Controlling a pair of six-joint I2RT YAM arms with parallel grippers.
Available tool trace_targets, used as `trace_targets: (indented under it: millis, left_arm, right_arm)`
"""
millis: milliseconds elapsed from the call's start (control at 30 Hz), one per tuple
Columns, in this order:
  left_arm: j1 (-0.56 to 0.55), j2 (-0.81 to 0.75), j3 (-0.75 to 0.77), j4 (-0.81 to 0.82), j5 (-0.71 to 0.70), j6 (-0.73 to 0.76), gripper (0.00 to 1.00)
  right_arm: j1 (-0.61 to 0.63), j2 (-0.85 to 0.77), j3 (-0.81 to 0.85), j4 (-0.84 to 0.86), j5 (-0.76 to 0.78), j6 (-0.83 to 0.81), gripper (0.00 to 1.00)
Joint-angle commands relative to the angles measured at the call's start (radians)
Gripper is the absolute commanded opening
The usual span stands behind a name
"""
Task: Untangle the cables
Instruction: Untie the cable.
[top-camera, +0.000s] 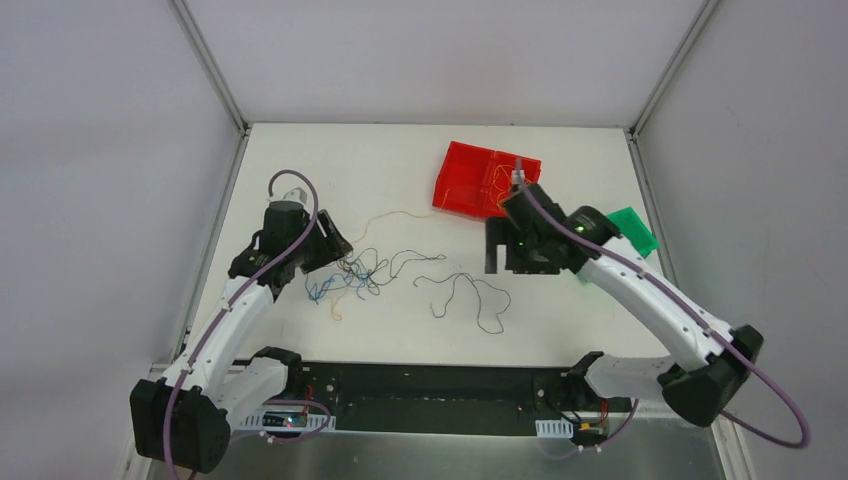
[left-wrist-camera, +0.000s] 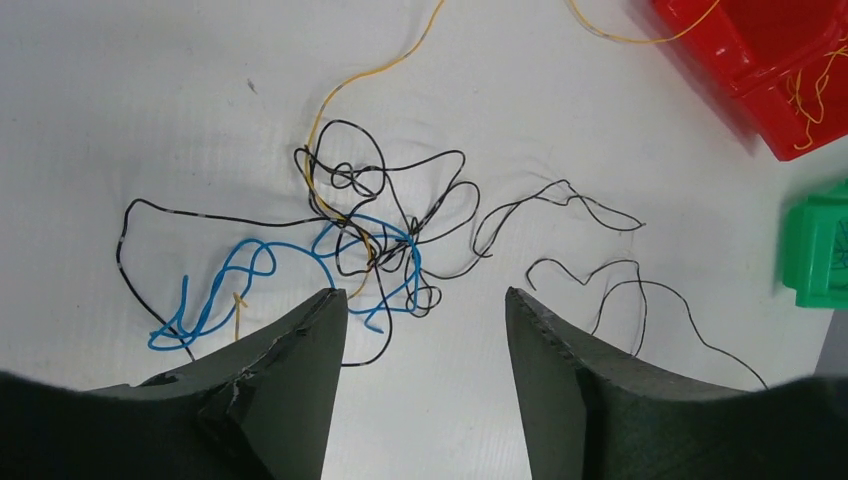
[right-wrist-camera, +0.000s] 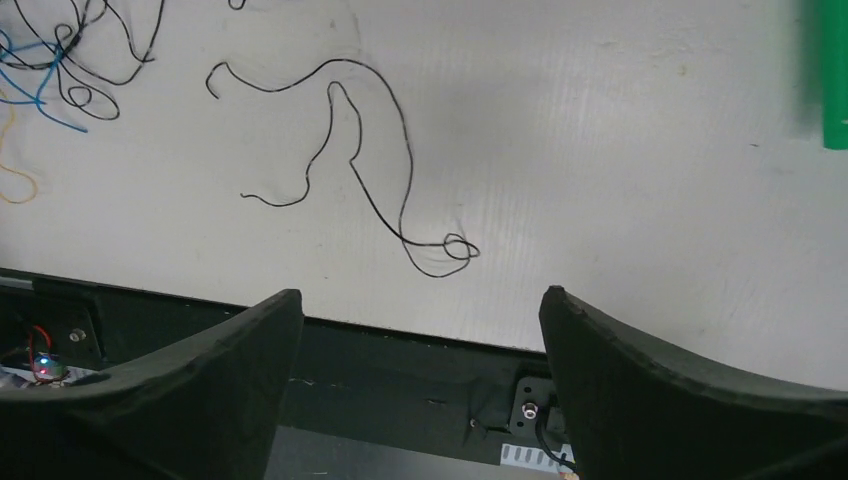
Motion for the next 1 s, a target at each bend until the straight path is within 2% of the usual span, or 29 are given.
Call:
trace_targets:
  millis: [0,100,233,467,767,967]
  left_arm:
    - [-0.028,0.002,0.072,-0.015,0.028,0.029,0.62]
    - [-0.044,0.000,0.094,-0.028,0.023,0.035,0.62]
    - [-0.056,-0.013,0.105,-0.039,0.024,0.034,0.62]
    - [-0.086,-0.009,0.111,-0.043,0.034,0.041,0.64]
    - [-0.095,-0.034,0.122,-0.062,0.037,0.045,0.63]
    - [-0.095,-0.062,0.127,-0.094,0.014,0.051,0.63]
  right_arm:
    - [0.103,0.133,-0.036,0.106,0.042,-0.003,0.99]
    - [0.119,0.212,-0.048,0.172,0.081,0.033,0.99]
    - [0.174,0.292,-0.037,0.176,0.182,0.108,0.99]
    - [0.198,0.324,-0.124,0.344,0.038,0.010,0.99]
    - [0.196,0.452,-0.174,0.444,0.085,-0.028,0.99]
    - [0.176,0.471,-0.255,0.486,0.081,0.036,0.88]
